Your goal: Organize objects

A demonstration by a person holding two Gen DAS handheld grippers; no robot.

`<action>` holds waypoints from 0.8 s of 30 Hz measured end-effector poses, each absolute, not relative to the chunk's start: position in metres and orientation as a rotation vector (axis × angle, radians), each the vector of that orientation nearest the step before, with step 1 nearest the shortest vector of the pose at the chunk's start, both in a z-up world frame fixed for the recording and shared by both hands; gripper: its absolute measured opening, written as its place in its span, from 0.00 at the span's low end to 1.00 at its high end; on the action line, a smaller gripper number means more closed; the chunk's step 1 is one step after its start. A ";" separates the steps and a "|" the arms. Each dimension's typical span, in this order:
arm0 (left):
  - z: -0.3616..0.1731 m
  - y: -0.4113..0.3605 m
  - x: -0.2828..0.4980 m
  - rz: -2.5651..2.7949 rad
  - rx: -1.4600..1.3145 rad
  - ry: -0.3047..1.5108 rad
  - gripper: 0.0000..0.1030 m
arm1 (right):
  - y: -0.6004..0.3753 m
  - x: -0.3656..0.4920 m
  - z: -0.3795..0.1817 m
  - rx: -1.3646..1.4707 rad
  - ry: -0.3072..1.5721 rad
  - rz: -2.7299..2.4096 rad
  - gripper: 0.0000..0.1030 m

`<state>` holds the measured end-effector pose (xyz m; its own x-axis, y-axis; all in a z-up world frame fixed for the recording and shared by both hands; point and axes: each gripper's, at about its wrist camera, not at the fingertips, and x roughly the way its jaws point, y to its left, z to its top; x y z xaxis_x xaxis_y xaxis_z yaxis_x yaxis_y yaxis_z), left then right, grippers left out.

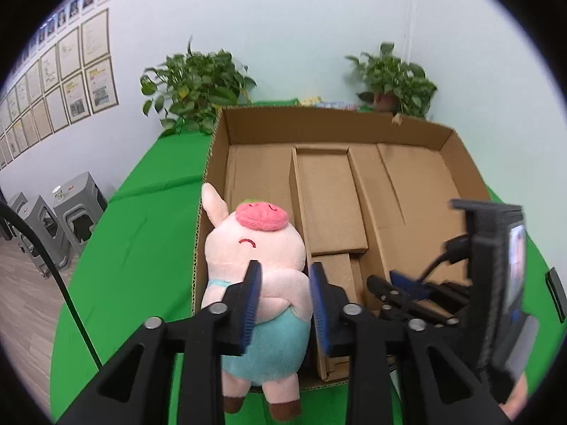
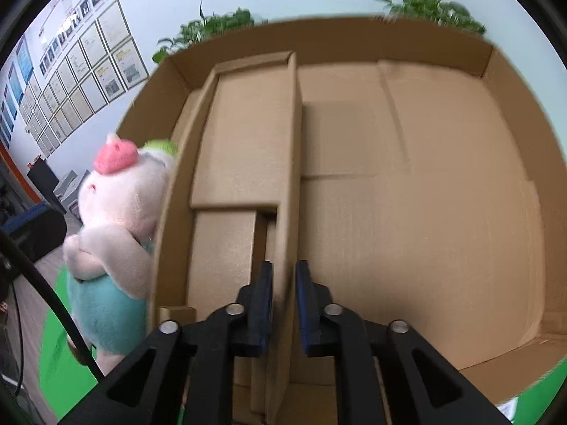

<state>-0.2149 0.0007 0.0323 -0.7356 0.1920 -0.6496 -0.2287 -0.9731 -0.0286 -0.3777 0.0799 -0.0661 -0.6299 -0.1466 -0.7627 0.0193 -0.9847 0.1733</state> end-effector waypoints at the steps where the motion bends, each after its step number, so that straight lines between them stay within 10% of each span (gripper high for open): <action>1: 0.035 0.000 -0.210 2.745 -0.985 0.069 0.45 | 0.083 -0.373 -0.056 1.262 -0.201 -2.774 0.47; 3: 0.041 -0.002 -0.194 2.794 -0.895 0.046 0.70 | 0.089 -0.360 -0.039 1.165 -0.176 -2.810 0.93; 5: 0.048 -0.002 -0.177 2.838 -0.797 0.033 0.78 | 0.097 -0.334 -0.025 1.111 -0.157 -2.829 0.99; 24: 0.000 -0.070 -0.200 2.850 -1.015 -0.119 0.80 | 0.232 -0.121 0.010 1.039 -0.166 -2.943 1.00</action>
